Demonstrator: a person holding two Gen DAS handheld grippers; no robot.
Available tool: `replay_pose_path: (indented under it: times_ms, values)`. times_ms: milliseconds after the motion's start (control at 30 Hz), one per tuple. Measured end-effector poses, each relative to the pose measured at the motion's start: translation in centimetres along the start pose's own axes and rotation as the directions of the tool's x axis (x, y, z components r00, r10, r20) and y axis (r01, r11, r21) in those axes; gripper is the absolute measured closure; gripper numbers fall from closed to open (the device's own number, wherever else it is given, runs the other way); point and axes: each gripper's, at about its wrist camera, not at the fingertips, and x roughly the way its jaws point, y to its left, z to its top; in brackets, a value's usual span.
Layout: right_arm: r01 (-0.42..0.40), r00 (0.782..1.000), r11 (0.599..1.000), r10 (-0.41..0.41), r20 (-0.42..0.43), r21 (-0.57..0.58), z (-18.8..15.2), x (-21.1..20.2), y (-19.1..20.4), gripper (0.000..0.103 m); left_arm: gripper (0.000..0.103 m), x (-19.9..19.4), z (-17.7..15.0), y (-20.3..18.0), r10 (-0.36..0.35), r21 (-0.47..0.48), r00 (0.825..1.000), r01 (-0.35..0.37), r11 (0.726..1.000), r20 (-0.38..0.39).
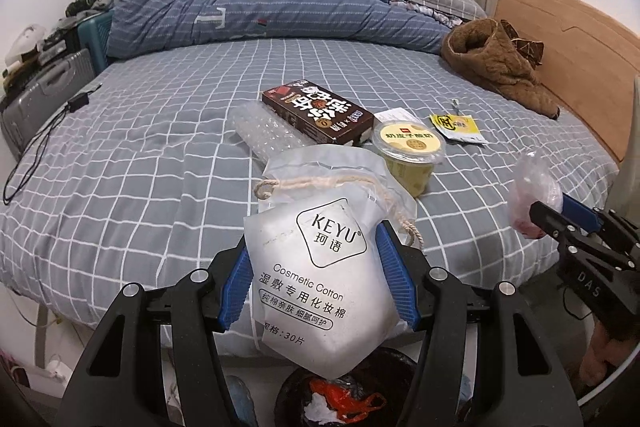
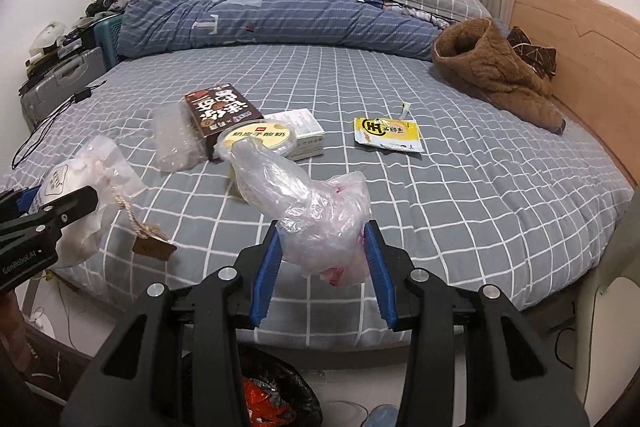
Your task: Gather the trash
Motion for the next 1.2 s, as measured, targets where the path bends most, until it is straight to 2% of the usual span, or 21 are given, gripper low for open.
replay_pose_path:
  times_ms: [800,1200]
  values:
    - [-0.051,0.999,0.999,0.050,-0.006,-0.009,-4.1,-4.7,1.3,0.063,0.048,-3.5,-6.5,-0.5,0.016,-0.010,0.999,-0.017,1.000,-0.051]
    - [-0.069,0.997,0.998,0.069,-0.044,-0.004,-7.2,-6.5,1.9,0.063,0.048,-5.1,-8.1,-0.9,0.023,-0.017,0.998,-0.023,1.000,-0.055]
